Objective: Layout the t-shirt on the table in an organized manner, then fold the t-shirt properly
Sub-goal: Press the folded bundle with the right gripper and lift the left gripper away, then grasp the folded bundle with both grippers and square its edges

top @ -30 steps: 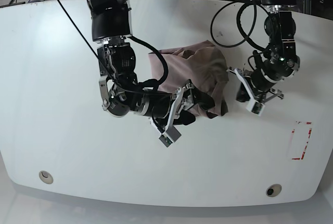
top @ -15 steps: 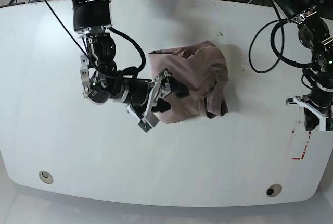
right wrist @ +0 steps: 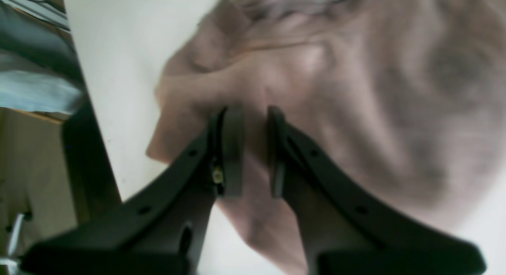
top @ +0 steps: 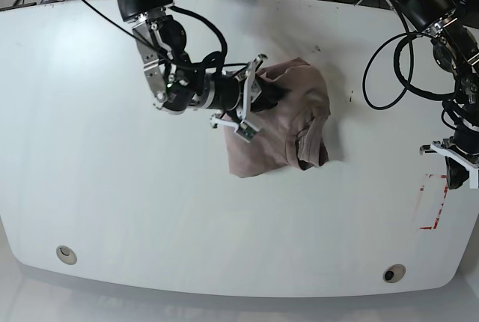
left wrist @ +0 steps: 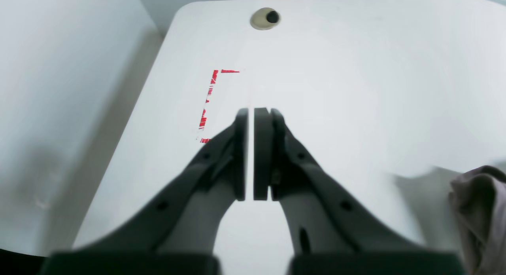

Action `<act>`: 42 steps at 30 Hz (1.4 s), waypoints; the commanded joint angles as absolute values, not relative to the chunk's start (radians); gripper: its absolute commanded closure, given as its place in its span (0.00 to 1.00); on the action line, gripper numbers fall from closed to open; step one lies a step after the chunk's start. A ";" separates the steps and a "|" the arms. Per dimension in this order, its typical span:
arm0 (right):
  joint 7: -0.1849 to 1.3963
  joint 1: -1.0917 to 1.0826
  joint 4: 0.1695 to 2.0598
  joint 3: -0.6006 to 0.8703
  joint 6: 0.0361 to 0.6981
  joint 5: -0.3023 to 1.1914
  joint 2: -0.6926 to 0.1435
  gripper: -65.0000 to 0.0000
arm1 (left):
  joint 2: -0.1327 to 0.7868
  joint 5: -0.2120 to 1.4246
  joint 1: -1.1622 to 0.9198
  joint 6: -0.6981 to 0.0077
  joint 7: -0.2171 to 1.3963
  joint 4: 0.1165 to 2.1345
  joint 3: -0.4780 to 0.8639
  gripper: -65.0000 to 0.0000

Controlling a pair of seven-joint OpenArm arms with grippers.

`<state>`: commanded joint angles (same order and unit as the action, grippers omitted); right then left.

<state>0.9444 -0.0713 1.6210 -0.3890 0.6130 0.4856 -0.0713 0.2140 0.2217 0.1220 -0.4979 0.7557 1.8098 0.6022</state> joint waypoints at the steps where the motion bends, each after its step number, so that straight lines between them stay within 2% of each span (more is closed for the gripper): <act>1: 0.937 -0.070 1.613 -0.403 0.613 0.466 -0.067 0.85 | 0.214 0.222 0.119 -0.498 0.756 1.810 0.596 1.00; 5: 0.895 -0.054 1.580 -0.423 0.616 0.363 -0.053 0.86 | 0.214 0.223 0.085 -0.498 0.756 1.811 0.536 0.99; 11: 0.938 -0.053 1.756 -0.380 0.610 0.389 -0.102 0.86 | 0.216 0.223 0.064 -0.504 0.757 1.854 0.450 0.99; 15: 1.024 -0.105 1.873 -0.280 0.611 0.427 -0.110 0.86 | 0.200 0.225 0.039 -0.572 0.762 1.870 0.355 0.99; 19: 1.006 -0.162 1.865 -0.231 0.616 0.435 -0.134 0.86 | 0.154 0.225 0.008 -0.624 0.762 1.891 0.311 0.99; 24: 0.900 -0.249 1.732 -0.236 0.618 0.429 -0.150 0.86 | 0.117 0.223 -0.045 -0.685 0.762 1.893 0.229 0.99; 33: 0.621 -0.377 1.434 -0.334 0.618 0.417 -0.148 0.86 | 0.114 0.223 -0.162 -0.687 0.762 1.896 0.039 0.99; 42: 0.374 -0.409 1.194 -0.409 0.618 0.409 -0.150 0.86 | 0.117 0.216 -0.225 -0.685 0.762 1.882 0.016 0.99</act>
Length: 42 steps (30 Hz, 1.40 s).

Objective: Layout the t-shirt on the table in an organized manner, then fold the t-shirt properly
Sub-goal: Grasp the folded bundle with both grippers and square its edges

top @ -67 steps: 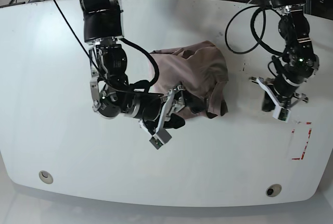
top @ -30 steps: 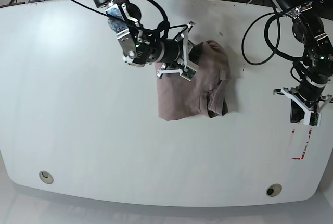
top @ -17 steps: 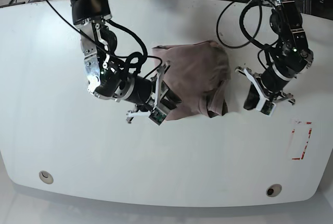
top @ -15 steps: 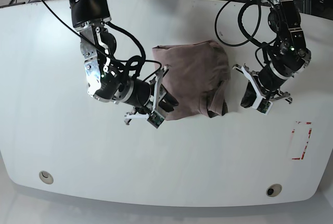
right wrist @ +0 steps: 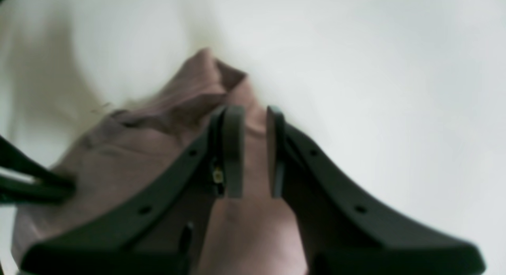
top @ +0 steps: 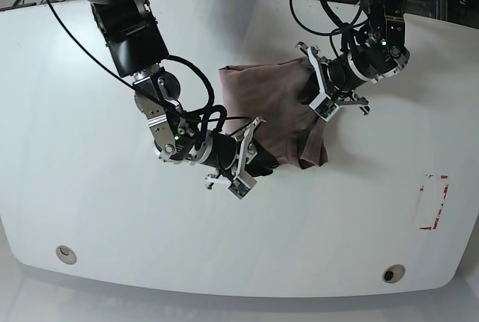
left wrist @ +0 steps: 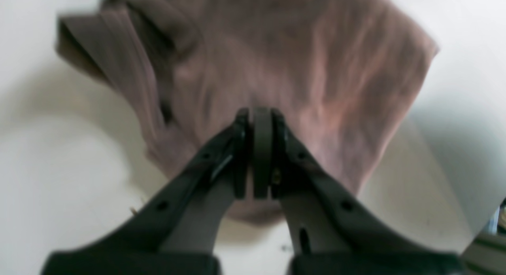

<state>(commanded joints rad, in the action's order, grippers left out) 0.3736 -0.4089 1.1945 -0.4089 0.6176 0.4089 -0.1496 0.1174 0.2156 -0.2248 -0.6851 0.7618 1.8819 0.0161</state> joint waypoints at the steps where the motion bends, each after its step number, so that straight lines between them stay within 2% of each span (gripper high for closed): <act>1: 0.349 -0.403 1.175 -0.409 0.618 0.409 -0.153 0.86 | 0.119 0.216 -0.228 -0.685 0.762 1.871 0.016 0.99; 4: 0.298 -0.378 1.144 -0.409 0.618 0.409 -0.159 0.86 | 0.133 0.216 -0.231 -0.687 0.762 1.847 0.018 0.99; 7: 0.291 -0.343 1.152 -0.406 0.618 0.414 -0.202 0.86 | 0.179 0.216 -0.231 -0.685 0.762 1.825 0.016 0.99; 13: 0.292 -0.228 1.282 -0.374 0.611 0.417 -0.260 0.86 | 0.236 0.216 -0.151 -0.687 0.762 1.744 0.016 0.99; 17: 0.294 -0.143 1.363 -0.323 0.610 0.410 -0.266 0.86 | 0.248 0.216 -0.074 -0.687 0.762 1.650 0.018 0.99; 24: 0.417 -0.041 1.543 -0.249 0.608 0.409 -0.263 0.86 | 0.246 0.217 0.031 -0.688 0.762 1.546 0.018 0.99; 29: 0.504 -0.008 1.707 -0.200 0.608 0.409 -0.248 0.86 | 0.231 0.222 0.064 -0.684 0.762 1.590 0.018 0.99; 34: 0.601 -0.042 1.811 -0.150 0.608 0.409 -0.234 0.86 | 0.189 0.220 0.056 -0.684 0.762 1.727 0.019 0.99; 38: 0.618 -0.099 1.804 -0.150 0.608 0.409 -0.234 0.86 | 0.148 0.217 -0.010 -0.684 0.762 1.802 0.019 0.99; 42: 0.616 -0.173 1.684 -0.165 0.610 0.406 -0.209 0.86 | 0.116 0.217 -0.070 -0.684 0.762 1.824 0.016 0.99</act>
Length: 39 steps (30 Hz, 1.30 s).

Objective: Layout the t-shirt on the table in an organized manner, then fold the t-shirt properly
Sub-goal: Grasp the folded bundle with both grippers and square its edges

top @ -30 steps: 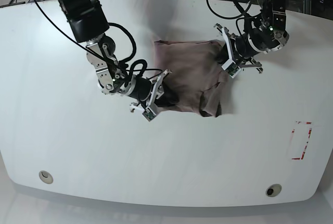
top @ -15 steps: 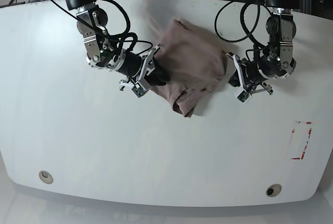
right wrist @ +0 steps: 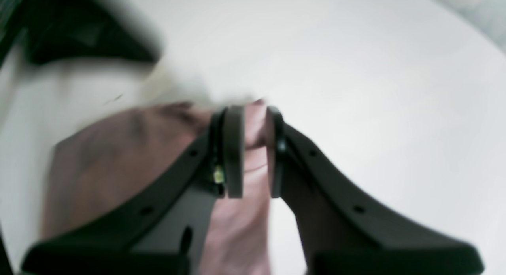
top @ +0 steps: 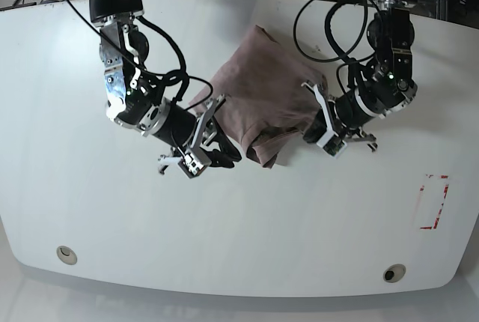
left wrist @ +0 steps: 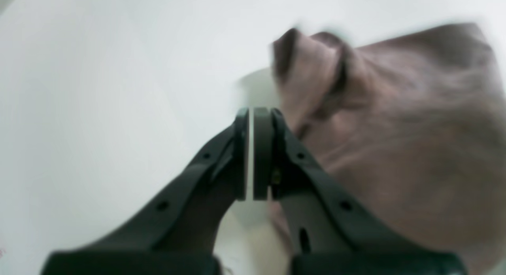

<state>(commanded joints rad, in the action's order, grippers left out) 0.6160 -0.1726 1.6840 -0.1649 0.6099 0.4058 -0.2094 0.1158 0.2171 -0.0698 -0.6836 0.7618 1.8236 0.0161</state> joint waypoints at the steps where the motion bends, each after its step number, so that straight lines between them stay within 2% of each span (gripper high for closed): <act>1: 0.616 -0.191 1.643 -0.171 0.611 0.406 -0.205 0.86 | 0.111 0.217 -0.088 -0.684 0.762 1.824 0.016 0.99; 5: 0.585 -0.239 1.500 -0.174 0.618 0.363 -0.185 0.86 | 0.091 0.216 -0.148 -0.684 0.762 1.817 0.015 0.99; 8: 0.473 -0.243 1.395 -0.174 0.622 0.303 -0.166 0.86 | 0.082 0.216 -0.196 -0.682 0.762 1.814 0.015 0.99; 11: 0.389 -0.239 1.320 -0.174 0.664 0.263 -0.163 0.86 | 0.082 0.216 -0.216 -0.682 0.762 1.787 0.015 0.99; 13: 0.386 -0.223 1.296 -0.173 0.679 0.255 -0.163 0.87 | 0.085 0.216 -0.216 -0.682 0.762 1.753 0.015 0.99; 21: 0.386 -0.090 1.389 -0.166 0.680 0.249 -0.168 0.87 | 0.153 0.216 -0.119 -0.687 0.757 1.581 0.016 0.99; 26: 0.387 0.001 1.469 -0.166 0.679 0.248 -0.168 0.87 | 0.162 0.217 -0.039 -0.688 0.757 1.517 0.018 0.99; 33: 0.387 0.090 1.538 -0.168 0.624 0.248 -0.165 0.87 | 0.183 0.216 0.048 -0.688 0.757 1.509 0.018 0.99; 39: 0.420 0.110 1.593 -0.171 0.610 0.255 -0.165 0.87 | 0.206 0.216 0.087 -0.687 0.757 1.515 0.019 1.00</act>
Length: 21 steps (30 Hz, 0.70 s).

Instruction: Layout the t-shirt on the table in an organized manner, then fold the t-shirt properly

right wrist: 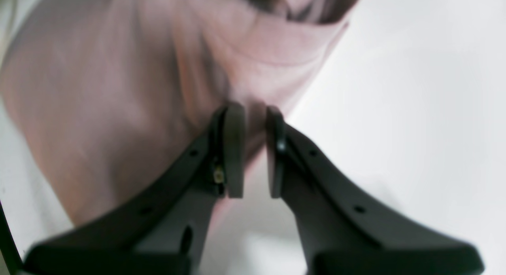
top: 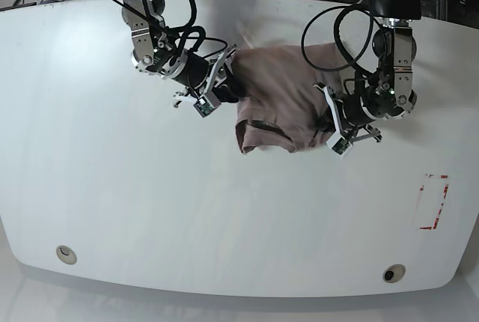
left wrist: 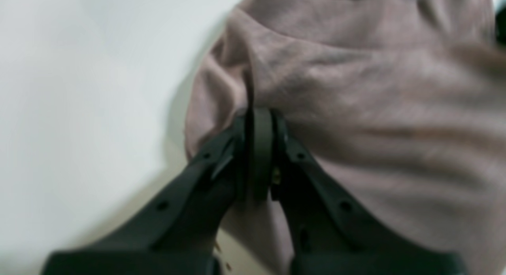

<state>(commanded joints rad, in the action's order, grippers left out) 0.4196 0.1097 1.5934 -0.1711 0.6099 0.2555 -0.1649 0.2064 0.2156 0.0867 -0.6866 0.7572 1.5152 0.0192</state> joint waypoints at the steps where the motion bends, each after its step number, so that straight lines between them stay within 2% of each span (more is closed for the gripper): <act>1: 0.430 0.111 1.607 -0.171 0.610 0.254 -0.165 0.87 | 0.214 0.217 0.093 -0.684 0.756 1.517 0.019 1.00; 10: 0.541 0.119 1.797 -0.156 0.610 0.246 -0.170 0.87 | 0.223 0.219 0.137 -0.682 0.756 1.712 0.048 1.00; 19: 0.570 0.110 1.831 -0.039 0.618 0.246 -0.171 0.87 | 0.059 0.214 0.076 -0.677 0.756 1.797 0.033 1.00; 21: 0.570 0.097 1.831 0.001 0.618 0.246 -0.179 0.87 | 0.018 0.206 0.053 -0.638 0.756 1.794 0.021 1.00</act>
<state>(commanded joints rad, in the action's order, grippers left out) 0.5700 0.0974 1.8313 0.0008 0.6176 0.2463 -0.1788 0.0176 0.2064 0.0529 -0.6375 0.7557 1.7944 0.0207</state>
